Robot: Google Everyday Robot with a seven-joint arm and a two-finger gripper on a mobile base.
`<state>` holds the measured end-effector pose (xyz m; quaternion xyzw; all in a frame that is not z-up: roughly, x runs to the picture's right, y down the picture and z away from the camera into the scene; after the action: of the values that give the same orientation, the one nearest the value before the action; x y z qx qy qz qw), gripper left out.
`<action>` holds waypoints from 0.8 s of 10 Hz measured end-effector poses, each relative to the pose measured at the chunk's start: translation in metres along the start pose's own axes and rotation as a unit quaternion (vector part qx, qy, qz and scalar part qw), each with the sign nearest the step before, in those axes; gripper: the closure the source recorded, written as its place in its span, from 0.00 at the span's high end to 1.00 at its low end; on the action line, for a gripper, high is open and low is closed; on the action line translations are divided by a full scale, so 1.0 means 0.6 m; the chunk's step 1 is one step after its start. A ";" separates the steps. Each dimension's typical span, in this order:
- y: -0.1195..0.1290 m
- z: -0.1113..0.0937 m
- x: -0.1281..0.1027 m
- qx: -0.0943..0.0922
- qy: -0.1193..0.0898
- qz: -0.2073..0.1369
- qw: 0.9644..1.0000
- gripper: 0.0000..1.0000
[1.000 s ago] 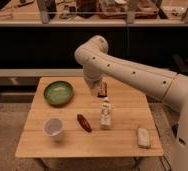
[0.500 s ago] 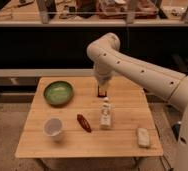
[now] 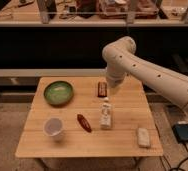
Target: Move the arm in a circular motion
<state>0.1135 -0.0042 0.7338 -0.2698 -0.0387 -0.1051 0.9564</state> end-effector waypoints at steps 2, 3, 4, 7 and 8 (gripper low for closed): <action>0.025 -0.013 -0.003 0.000 -0.010 0.015 1.000 0.41; 0.049 -0.020 0.010 0.000 -0.006 0.029 1.000 0.41; 0.079 -0.024 0.013 -0.002 -0.003 0.029 1.000 0.41; 0.119 -0.037 0.010 0.004 -0.003 0.015 1.000 0.41; 0.124 -0.039 0.005 0.003 -0.001 0.019 1.000 0.41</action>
<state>0.1335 0.0446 0.6767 -0.2674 -0.0352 -0.0863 0.9591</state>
